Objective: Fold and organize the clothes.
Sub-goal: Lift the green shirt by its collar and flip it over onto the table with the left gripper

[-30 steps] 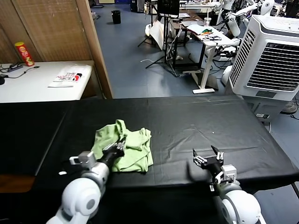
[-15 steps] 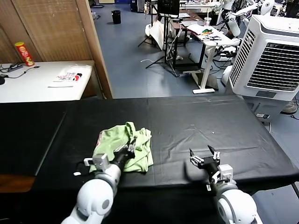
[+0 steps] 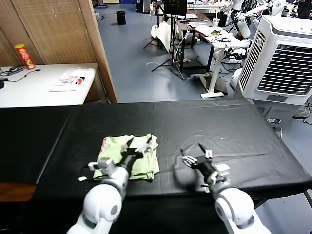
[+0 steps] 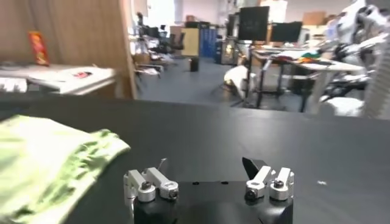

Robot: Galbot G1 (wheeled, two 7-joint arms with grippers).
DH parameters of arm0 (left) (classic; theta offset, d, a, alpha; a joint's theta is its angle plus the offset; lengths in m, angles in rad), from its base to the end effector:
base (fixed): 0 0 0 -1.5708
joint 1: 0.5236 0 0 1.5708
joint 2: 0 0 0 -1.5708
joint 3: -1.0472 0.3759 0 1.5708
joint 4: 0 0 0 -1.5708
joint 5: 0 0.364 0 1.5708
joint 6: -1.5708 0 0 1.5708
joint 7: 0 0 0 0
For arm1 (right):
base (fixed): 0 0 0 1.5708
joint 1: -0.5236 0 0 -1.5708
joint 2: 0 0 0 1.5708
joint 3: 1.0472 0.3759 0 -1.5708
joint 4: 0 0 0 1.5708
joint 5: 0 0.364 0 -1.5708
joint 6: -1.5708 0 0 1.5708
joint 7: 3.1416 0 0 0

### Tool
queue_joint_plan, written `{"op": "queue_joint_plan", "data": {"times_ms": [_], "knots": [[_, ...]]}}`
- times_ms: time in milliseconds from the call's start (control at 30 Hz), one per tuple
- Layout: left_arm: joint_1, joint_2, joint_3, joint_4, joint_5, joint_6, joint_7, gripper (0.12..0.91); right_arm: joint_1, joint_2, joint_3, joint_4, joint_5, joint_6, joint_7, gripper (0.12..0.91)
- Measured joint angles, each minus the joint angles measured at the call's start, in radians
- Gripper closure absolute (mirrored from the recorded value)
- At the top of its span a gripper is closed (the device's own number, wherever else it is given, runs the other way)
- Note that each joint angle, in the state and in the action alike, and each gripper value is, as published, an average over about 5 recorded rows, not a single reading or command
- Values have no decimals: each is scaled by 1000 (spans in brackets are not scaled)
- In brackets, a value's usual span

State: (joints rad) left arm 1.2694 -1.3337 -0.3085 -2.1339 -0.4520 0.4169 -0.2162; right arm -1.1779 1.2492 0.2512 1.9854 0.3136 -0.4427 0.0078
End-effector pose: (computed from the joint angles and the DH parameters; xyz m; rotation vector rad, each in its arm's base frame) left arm 0.2510 -0.0212 -0.2535 -0.2862 -2.9210 0.3062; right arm 0.2861 0.0126 -0.2856 0.5455 -2.8324 0.0181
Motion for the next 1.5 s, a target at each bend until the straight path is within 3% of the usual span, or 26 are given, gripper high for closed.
{"op": "queue_joint_plan", "data": {"times_ms": [167, 333, 533, 633, 900, 1200, 1500], "knots": [[58, 61, -86, -5, 46, -42, 27, 232, 137, 45, -137, -97, -56, -17, -2, 227], [104, 65, -152, 17, 68, -69, 36, 232, 230, 91, -248, -209, -144, -64, -3, 227], [108, 58, -199, 71, 51, -86, 41, 232, 247, 123, -289, -288, -281, -103, 53, 227], [99, 60, -210, 100, 26, -92, 47, 232, 239, 134, -287, -296, -303, -97, 69, 227], [52, 64, -224, 206, -73, -109, 63, 232, 208, 144, -256, -245, -179, -5, 64, 227], [51, 61, -276, 258, -316, -153, 75, 232, 148, 75, -157, -95, -59, 24, 60, 227], [113, 16, -301, 232, -345, -200, 101, 232, 87, 41, -106, -33, -48, 34, 53, 227]]}}
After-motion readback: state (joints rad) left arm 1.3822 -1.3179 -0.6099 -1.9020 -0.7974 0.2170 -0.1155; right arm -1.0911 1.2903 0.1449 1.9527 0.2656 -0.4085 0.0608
